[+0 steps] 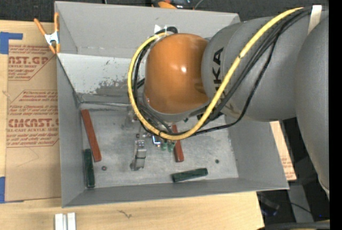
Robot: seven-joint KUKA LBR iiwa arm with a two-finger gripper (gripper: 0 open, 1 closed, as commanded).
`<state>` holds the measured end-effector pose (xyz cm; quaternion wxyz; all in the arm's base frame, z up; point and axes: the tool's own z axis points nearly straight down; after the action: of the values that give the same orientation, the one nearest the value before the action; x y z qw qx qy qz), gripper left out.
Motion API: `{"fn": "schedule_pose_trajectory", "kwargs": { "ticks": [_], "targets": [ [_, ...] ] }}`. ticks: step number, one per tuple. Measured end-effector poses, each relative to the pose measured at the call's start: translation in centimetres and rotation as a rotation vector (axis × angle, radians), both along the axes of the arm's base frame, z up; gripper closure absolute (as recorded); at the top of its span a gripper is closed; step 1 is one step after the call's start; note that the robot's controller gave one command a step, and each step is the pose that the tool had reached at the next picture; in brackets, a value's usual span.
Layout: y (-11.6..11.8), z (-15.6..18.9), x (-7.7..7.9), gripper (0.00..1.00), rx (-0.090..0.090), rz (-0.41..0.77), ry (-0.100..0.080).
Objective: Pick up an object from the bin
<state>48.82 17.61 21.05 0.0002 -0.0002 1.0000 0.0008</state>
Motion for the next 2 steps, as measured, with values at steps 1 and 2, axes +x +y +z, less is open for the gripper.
{"fn": "schedule_pose_trajectory", "kwargs": {
  "ticks": [1, 2],
  "targets": [
    [0.0, 0.0, 0.0, 1.0, 0.0, 0.0, 0.0],
    [7.1, -5.2, -0.2, 1.0, 0.0, 0.261, 0.002]
  ]
}}
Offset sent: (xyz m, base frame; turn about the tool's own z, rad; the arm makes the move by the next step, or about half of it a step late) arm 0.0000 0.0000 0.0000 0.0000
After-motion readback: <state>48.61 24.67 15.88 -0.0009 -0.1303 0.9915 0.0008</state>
